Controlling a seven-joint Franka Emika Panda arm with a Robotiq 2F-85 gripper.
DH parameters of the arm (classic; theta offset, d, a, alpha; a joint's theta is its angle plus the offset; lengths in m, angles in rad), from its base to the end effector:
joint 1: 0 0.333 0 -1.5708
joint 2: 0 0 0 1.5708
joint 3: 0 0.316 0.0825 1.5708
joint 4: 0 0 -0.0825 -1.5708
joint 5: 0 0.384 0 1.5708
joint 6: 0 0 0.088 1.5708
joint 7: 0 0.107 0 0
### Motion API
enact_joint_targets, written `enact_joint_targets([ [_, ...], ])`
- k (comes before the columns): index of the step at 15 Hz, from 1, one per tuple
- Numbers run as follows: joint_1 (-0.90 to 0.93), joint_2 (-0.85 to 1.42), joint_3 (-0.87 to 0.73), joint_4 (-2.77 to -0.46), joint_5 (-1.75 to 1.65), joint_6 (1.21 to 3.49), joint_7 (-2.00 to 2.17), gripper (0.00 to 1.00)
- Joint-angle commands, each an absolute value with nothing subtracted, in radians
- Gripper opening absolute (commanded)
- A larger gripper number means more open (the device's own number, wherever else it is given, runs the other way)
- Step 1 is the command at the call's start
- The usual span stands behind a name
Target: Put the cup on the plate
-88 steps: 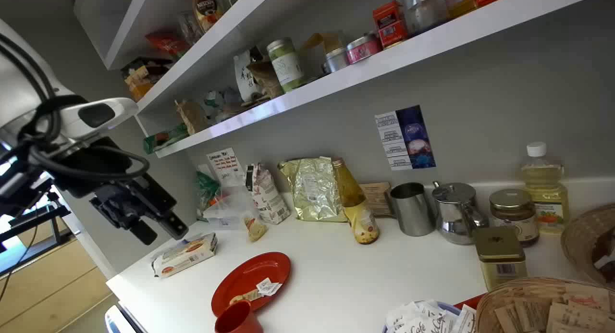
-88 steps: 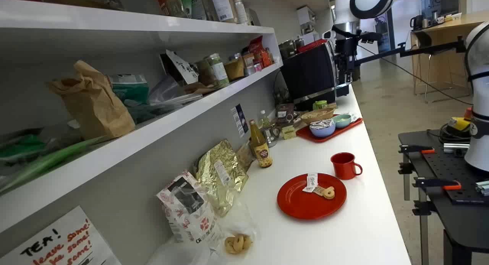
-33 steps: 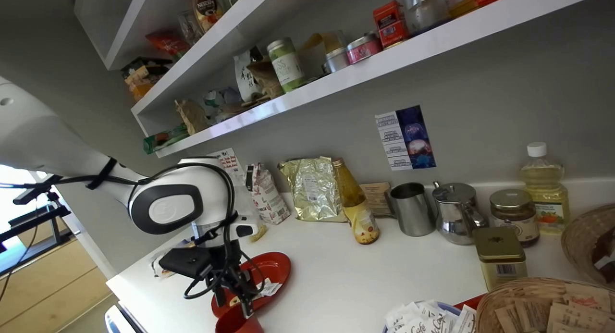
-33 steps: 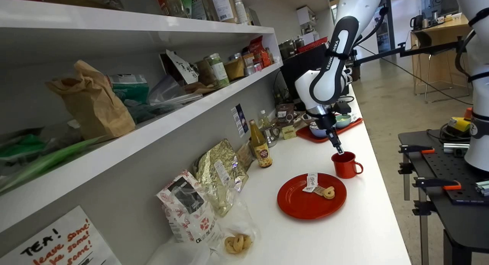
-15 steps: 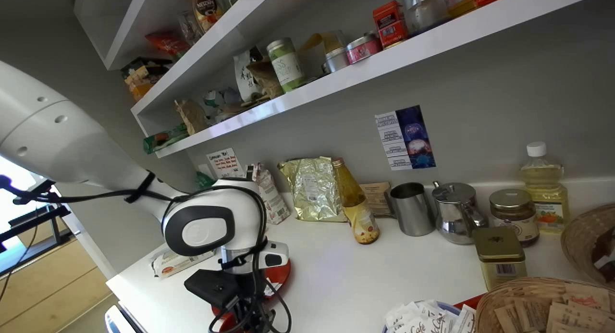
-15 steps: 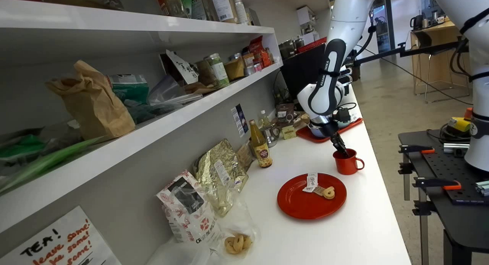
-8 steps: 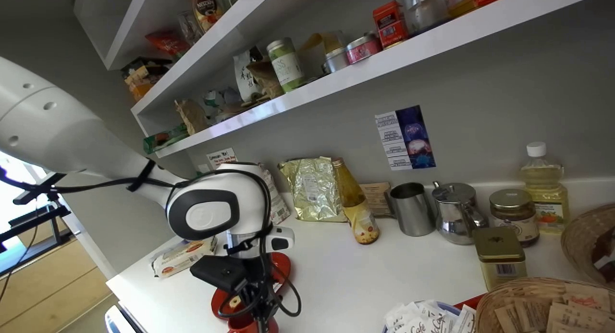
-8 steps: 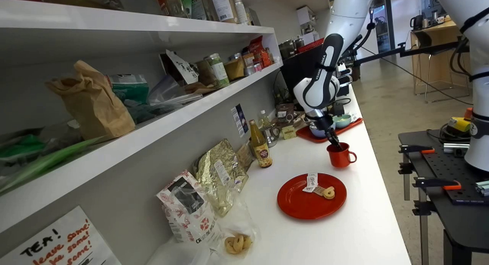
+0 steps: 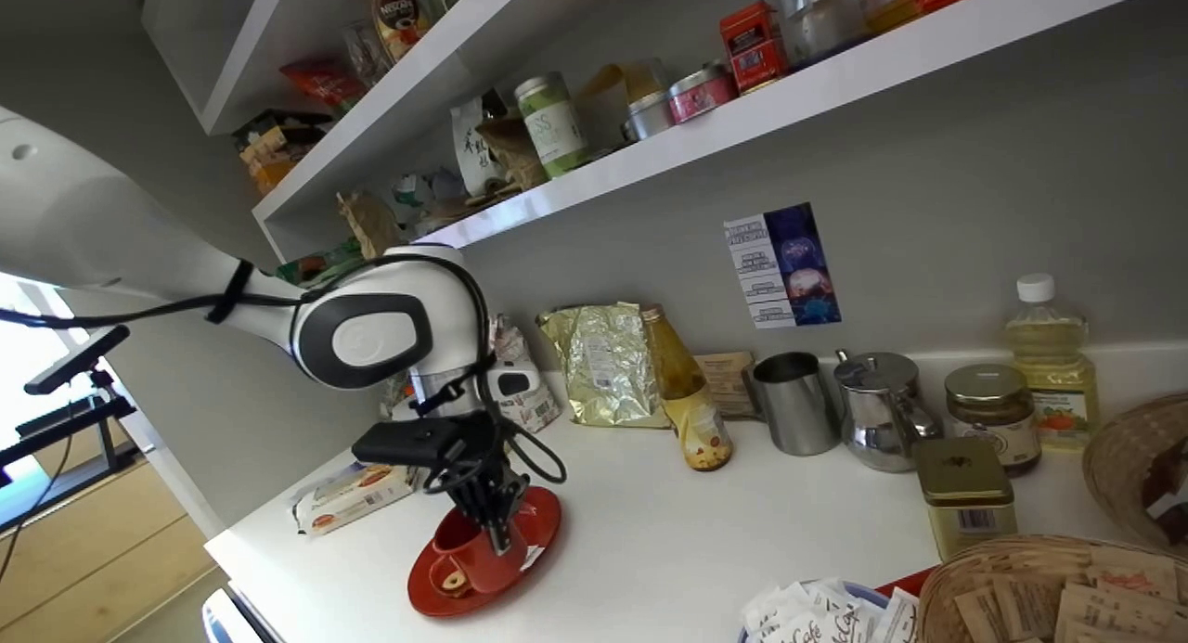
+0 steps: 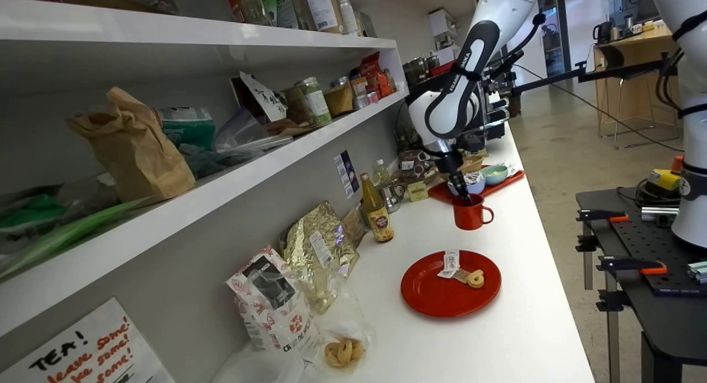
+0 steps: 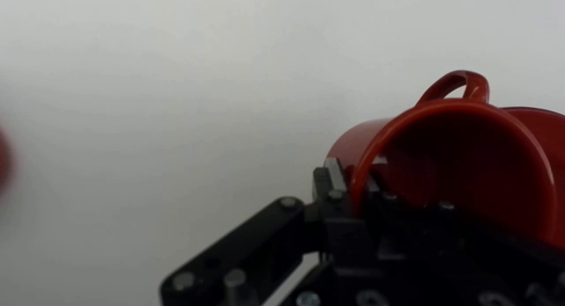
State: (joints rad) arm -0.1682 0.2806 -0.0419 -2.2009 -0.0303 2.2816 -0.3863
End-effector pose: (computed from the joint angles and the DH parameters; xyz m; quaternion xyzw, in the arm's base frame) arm 0.5205 -0.1120 0.2388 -0.9900 -0.0987 0.1001 0.0137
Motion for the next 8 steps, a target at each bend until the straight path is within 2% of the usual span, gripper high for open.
enact_joint_targets([
  [1, -0.102, 0.209, 0.007, -2.210, -0.006, 2.274, -0.339, 0.02],
  [8, 0.041, 0.280, 0.073, -2.074, -0.096, 2.248, -0.227, 0.02],
])
